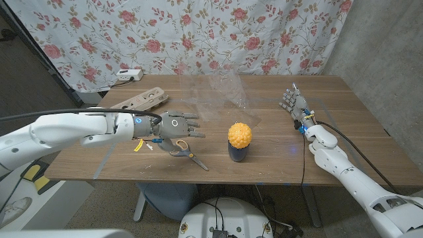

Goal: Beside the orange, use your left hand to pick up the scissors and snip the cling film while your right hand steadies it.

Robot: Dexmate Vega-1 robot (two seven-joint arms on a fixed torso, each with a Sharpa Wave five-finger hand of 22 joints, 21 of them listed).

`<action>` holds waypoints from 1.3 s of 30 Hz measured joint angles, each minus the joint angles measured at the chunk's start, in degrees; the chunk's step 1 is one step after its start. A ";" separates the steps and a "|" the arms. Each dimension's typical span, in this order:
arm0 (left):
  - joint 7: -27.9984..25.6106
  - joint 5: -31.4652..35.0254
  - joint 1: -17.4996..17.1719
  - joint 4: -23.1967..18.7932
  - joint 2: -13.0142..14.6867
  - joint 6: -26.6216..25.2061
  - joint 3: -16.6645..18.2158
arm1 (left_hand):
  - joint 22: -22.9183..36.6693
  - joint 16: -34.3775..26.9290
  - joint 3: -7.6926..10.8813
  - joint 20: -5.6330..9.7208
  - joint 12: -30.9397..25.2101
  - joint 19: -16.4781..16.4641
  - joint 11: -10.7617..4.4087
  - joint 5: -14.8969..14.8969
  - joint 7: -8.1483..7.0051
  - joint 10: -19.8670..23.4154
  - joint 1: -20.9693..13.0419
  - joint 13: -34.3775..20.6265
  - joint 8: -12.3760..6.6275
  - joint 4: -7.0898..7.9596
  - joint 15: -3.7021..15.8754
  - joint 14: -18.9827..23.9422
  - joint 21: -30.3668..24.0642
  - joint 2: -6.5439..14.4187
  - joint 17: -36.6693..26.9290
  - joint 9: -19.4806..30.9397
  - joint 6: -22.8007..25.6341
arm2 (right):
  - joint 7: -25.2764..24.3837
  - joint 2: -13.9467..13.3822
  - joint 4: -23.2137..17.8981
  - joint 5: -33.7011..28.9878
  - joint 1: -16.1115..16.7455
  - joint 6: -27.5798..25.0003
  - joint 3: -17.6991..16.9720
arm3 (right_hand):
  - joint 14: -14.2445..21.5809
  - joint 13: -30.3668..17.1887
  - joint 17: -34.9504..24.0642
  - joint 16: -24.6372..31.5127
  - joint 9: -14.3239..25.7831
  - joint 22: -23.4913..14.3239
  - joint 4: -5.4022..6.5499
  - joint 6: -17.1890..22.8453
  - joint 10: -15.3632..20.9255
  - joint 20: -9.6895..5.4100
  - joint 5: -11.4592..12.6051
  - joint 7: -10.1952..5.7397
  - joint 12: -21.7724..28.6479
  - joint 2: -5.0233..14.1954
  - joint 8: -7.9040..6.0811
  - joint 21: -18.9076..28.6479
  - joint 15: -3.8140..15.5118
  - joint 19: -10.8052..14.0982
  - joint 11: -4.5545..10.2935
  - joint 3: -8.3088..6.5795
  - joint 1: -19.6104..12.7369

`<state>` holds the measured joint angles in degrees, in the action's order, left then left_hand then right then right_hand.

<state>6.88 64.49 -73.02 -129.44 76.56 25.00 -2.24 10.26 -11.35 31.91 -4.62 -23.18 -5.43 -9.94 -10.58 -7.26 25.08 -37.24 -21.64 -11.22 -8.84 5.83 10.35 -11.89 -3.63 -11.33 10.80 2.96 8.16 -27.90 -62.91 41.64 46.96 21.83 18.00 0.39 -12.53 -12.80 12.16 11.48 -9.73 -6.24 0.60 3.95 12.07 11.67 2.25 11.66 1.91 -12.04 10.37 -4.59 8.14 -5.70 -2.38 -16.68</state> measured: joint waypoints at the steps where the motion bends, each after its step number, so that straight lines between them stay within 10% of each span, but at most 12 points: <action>1: -0.48 0.50 -0.32 0.03 0.11 -0.28 0.06 | 0.00 0.00 0.00 0.00 0.00 0.00 0.00 0.00 0.00 0.00 0.00 -0.05 0.00 0.00 0.00 0.00 0.00 0.00 0.00 0.00 0.00 | 0.00 0.00 0.02 0.05 0.04 0.01 -0.03 | 0.00 0.00 0.00 0.00 0.00 0.00 0.00 0.00 0.00 0.00 0.00 0.00 0.00 0.00 0.00 0.00 0.00 0.00 0.00 0.00 0.00; 39: -4.13 0.28 -1.04 2.27 2.21 -5.58 -4.45 | 0.30 -0.40 -0.78 0.42 -2.28 -2.05 -0.29 0.22 0.10 1.13 -0.57 -1.02 -0.30 -0.17 0.62 1.44 -0.31 0.58 -0.12 0.00 1.34 | 1.19 0.49 2.57 1.03 0.18 1.01 -0.71 | 0.03 0.30 0.00 0.00 0.00 -0.09 -0.24 0.00 0.00 0.19 0.01 0.00 0.00 0.23 0.00 0.12 -0.03 -0.18 0.00 -0.24 -0.23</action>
<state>2.75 64.76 -74.06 -127.17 78.77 19.43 -6.69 10.56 -11.76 31.12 -4.19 -25.46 -7.49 -10.23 -10.36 -7.17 26.21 -37.81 -22.65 -11.53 -9.01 6.46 11.79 -12.20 -3.05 -11.45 10.79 4.30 9.35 -27.41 -60.35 42.67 47.14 22.84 17.29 0.42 -12.23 -12.80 12.16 11.48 -9.82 -6.48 0.60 3.95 12.26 11.68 2.25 11.66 2.14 -12.04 10.49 -4.62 7.95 -5.70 -2.62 -16.91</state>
